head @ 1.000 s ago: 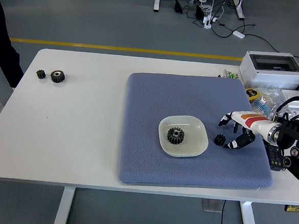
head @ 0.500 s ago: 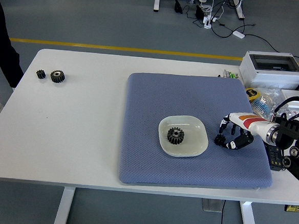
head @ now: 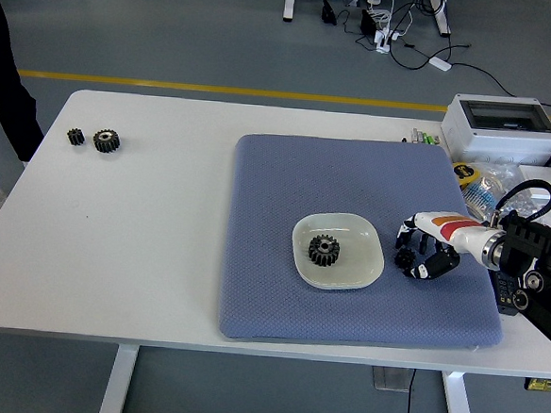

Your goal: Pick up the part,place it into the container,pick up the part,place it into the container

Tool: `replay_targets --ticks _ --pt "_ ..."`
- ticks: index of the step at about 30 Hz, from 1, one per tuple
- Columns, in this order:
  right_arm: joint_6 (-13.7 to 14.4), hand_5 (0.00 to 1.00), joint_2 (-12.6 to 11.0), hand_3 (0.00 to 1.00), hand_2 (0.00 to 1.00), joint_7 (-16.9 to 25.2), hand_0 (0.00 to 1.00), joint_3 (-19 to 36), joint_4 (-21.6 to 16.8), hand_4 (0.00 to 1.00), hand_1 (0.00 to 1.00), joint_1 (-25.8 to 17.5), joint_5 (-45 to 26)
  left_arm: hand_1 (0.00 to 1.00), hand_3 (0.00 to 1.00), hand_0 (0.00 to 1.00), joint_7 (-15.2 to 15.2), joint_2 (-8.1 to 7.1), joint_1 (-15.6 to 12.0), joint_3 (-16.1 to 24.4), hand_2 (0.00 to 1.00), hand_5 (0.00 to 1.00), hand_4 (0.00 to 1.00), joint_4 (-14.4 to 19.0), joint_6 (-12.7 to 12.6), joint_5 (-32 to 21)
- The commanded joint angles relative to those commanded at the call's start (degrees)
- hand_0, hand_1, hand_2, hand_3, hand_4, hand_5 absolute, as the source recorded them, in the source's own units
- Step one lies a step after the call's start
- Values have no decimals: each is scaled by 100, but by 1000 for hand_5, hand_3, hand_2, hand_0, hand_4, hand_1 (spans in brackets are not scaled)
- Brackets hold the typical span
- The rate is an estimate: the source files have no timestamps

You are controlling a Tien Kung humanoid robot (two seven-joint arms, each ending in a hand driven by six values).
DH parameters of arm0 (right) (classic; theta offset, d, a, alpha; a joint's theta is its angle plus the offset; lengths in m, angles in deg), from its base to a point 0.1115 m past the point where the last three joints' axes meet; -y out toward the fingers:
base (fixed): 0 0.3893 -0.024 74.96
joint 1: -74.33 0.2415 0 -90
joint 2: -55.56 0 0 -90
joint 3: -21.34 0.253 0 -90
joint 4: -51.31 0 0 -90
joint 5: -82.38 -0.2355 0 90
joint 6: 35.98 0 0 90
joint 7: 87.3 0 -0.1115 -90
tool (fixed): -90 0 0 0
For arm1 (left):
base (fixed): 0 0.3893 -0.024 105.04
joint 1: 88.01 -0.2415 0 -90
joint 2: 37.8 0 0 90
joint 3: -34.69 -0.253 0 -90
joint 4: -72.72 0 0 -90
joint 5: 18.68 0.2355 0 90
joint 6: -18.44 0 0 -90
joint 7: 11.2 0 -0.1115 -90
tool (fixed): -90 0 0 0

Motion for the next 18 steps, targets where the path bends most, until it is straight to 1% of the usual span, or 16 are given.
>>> replay_targets --ticks 1,6,7,12,13,18 --pt "1 157 1 636 654 6 331 -11 -5 880 453 -3 -7 676 566 689 1 0 0 2 683 605 674 0 0 3" --pt "24 157 13 636 654 32 331 -43 -12 880 453 -8 -31 676 566 689 5 0 3 3 683 605 674 0 1 19" --pt "49 118 13 511 530 42 299 -53 -16 803 429 -10 -48 676 567 689 5 0 3 3 683 604 675 0 1 18" --pt "106 118 5 511 530 81 299 -79 -25 803 429 -16 -61 676 567 689 4 0 1 7 683 604 675 0 -2 20" --pt "127 107 6 479 485 91 316 -85 -24 775 410 -17 -58 676 566 690 4 0 1 6 683 604 675 0 -2 18" --pt "207 107 26 479 485 116 316 -116 1 775 410 -15 -22 676 566 690 6 0 1 -3 683 604 675 0 -1 18"
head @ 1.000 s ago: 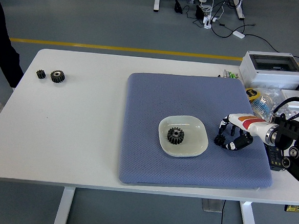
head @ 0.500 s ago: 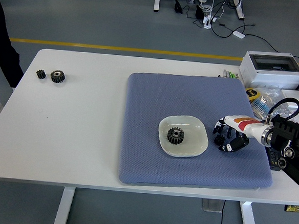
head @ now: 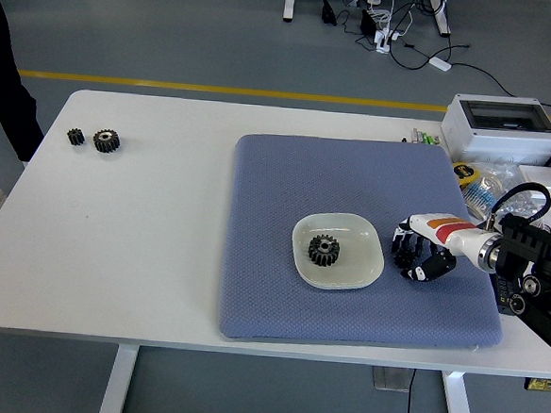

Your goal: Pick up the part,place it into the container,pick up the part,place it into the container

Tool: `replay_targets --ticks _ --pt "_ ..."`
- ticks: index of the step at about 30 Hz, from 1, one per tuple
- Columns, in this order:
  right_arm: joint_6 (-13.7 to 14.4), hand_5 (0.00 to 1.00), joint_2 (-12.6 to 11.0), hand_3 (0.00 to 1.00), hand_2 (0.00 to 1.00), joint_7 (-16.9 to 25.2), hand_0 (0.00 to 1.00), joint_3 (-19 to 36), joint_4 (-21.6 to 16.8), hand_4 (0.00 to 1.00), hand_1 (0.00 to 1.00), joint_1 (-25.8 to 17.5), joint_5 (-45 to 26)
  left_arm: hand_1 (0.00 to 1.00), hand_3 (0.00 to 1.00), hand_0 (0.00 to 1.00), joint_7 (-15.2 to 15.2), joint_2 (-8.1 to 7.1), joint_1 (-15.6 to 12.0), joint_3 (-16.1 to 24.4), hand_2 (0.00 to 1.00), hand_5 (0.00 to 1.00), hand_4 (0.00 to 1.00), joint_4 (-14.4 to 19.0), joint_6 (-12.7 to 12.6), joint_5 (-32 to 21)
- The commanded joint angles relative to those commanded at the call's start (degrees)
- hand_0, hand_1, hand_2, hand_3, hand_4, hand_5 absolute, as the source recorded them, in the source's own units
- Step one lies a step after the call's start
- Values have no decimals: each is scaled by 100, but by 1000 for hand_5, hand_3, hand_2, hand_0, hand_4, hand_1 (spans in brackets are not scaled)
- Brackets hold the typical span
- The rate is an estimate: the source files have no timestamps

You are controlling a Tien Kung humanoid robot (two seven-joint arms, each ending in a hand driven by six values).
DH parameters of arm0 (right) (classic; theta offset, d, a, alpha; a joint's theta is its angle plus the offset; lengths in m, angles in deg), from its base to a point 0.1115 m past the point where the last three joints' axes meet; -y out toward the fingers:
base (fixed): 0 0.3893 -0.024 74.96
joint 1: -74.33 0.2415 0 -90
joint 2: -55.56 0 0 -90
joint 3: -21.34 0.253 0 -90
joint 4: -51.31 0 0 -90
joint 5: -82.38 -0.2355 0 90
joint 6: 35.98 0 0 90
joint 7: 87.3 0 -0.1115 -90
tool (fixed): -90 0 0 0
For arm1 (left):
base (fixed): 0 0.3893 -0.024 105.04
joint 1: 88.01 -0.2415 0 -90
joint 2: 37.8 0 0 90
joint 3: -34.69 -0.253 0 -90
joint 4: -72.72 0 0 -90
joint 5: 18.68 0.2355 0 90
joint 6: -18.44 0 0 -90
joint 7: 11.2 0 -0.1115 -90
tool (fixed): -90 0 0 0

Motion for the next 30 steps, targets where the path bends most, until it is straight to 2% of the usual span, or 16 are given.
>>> replay_targets --ticks 1,6,7,30 --pt "7 47 3 478 456 0 281 -1 6 836 383 0 7 676 566 690 0 0 1 -2 683 604 675 0 1 0" --pt "28 47 -3 478 456 -8 281 -35 37 836 383 -1 13 676 566 690 -3 0 7 -8 683 604 675 0 1 -6" --pt "29 18 -6 473 435 -9 245 -36 40 890 352 -2 14 676 568 690 -3 0 7 -7 683 604 675 0 1 -9" --pt "152 2 -48 470 421 22 232 87 -61 914 354 19 -93 675 566 688 1 0 11 -36 681 604 675 0 5 -20"
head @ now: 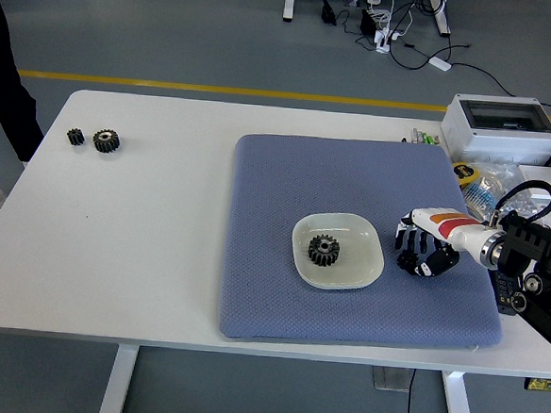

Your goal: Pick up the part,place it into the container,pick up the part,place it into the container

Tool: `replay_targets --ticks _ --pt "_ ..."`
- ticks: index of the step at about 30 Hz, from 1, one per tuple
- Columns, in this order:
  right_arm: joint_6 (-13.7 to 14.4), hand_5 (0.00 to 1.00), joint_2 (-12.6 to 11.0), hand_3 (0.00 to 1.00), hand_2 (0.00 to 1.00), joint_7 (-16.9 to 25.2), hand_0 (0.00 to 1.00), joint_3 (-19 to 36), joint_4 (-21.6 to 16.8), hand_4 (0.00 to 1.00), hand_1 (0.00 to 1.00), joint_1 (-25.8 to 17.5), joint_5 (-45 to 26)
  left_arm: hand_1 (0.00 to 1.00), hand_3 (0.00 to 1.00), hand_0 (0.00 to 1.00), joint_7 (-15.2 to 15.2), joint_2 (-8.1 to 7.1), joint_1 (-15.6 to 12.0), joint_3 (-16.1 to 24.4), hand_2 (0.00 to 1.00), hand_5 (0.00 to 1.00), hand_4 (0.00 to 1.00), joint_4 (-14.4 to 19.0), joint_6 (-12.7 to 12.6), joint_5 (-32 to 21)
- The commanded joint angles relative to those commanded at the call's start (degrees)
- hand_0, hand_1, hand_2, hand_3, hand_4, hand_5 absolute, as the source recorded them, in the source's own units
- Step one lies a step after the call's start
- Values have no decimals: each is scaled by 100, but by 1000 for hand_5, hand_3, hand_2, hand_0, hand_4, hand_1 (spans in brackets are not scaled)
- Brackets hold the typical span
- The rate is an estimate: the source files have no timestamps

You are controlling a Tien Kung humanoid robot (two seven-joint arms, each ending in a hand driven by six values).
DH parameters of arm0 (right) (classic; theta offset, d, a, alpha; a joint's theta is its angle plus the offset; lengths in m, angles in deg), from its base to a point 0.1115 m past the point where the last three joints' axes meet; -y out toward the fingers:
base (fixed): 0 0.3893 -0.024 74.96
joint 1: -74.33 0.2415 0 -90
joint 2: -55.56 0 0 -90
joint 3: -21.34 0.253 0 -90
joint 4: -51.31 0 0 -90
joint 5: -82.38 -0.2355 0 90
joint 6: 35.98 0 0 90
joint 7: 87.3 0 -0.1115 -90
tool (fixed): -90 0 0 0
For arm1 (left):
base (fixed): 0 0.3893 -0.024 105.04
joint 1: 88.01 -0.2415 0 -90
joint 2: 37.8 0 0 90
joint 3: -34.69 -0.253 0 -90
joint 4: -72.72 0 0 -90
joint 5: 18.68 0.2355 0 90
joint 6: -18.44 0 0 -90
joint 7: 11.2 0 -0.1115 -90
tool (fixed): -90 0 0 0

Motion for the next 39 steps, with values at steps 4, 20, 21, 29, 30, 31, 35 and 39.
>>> replay_targets --ticks 4,20,21,29,30,31,35,39 --pt "14 2 -15 470 422 -1 226 70 -71 902 354 14 6 675 566 689 2 0 -4 5 681 604 675 0 0 8" --pt "-316 68 -43 485 452 -211 225 151 -88 763 371 -1 182 675 566 689 2 0 0 1 681 603 675 0 -4 9" --pt "-339 68 -55 485 452 -224 225 179 -112 763 371 -6 212 675 566 689 2 0 1 -3 681 603 675 0 -4 6" --pt "-681 120 -220 486 445 -456 201 531 -453 787 356 -41 604 675 566 689 -1 0 4 0 681 604 675 0 0 8" --pt "-751 120 -236 486 445 -503 201 552 -497 787 356 -36 652 675 566 689 -1 0 2 5 681 604 675 0 0 13" --pt "-795 200 -244 531 470 -532 187 561 -520 905 361 -33 675 675 566 689 0 0 1 7 680 604 675 0 1 16" --pt "-952 200 -243 531 470 -618 187 530 -522 905 361 -38 679 675 566 689 3 0 3 10 680 604 675 0 0 30" --pt "-1023 263 -264 619 520 -645 216 577 -582 993 391 -82 748 675 566 689 0 0 5 4 682 604 675 0 -2 18"
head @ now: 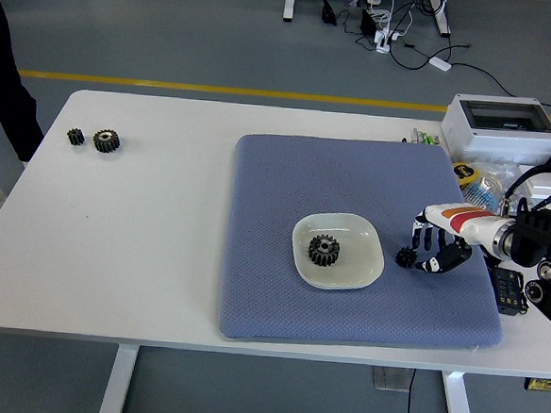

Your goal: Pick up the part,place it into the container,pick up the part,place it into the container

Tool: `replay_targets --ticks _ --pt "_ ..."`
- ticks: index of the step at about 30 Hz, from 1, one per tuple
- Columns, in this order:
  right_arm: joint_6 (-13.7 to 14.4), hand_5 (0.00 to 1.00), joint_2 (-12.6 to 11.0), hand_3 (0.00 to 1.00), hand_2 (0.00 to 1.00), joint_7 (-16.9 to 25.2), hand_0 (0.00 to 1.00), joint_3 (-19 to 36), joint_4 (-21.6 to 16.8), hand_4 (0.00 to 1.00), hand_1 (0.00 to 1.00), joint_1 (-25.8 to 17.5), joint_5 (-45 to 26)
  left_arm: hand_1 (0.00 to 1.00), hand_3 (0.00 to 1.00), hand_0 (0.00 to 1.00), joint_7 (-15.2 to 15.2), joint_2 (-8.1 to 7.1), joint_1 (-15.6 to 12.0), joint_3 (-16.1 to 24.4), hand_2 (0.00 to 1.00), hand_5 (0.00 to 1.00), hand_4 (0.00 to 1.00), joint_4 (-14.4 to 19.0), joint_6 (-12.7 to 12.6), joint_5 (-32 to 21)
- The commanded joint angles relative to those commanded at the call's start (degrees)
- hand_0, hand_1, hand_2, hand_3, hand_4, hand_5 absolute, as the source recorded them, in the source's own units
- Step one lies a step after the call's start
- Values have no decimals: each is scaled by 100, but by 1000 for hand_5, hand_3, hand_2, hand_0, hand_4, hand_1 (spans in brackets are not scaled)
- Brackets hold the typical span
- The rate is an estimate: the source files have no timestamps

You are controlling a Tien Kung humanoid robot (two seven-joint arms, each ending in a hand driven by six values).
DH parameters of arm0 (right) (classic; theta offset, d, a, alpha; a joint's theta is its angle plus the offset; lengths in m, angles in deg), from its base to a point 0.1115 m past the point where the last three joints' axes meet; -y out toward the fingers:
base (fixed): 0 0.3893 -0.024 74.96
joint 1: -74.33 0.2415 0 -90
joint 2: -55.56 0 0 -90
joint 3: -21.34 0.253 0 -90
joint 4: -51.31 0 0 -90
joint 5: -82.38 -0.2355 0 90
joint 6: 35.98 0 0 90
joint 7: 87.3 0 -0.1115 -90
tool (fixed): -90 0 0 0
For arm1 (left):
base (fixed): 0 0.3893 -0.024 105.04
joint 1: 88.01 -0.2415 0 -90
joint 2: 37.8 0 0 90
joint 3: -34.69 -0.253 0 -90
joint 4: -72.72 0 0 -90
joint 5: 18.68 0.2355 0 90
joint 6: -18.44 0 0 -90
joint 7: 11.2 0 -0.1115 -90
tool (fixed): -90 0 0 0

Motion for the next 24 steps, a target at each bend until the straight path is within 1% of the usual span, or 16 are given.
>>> replay_targets --ticks 3,4,9,10,14,15,16,21,22,24 --pt "-30 263 -44 619 520 -59 216 90 -157 993 391 -9 200 675 566 689 -2 0 1 -1 682 604 675 0 -1 -2" --pt "-34 292 -54 778 579 -71 232 107 -193 998 396 -9 246 674 566 689 -2 0 1 -3 682 604 675 0 0 -2" --pt "-37 292 -93 778 579 -147 232 219 -409 998 396 -9 485 674 566 689 0 0 1 -7 682 604 675 0 3 2" --pt "-20 307 -95 793 579 -152 237 222 -431 998 400 -5 504 674 567 689 1 0 1 -13 683 604 675 0 5 -4" --pt "31 307 -63 793 579 -131 237 130 -402 998 400 16 463 674 567 689 6 0 3 -11 683 604 675 0 6 3" --pt "45 307 -37 793 579 -124 237 80 -363 998 400 25 437 674 567 689 6 0 3 -12 683 604 675 0 7 2" --pt "54 315 -17 781 598 -120 253 43 -332 998 423 32 419 674 567 689 5 0 2 -13 683 604 675 0 7 0" --pt "141 315 127 781 598 -52 253 -229 -71 998 423 102 324 674 567 689 6 0 3 -19 683 604 675 0 7 -5" --pt "161 312 160 676 647 -42 361 -290 -4 998 485 122 305 674 568 689 5 0 4 -22 683 605 675 0 6 -11" --pt "209 312 200 676 647 -19 361 -348 70 998 485 144 294 674 568 689 3 0 6 -27 683 605 675 0 6 -20"
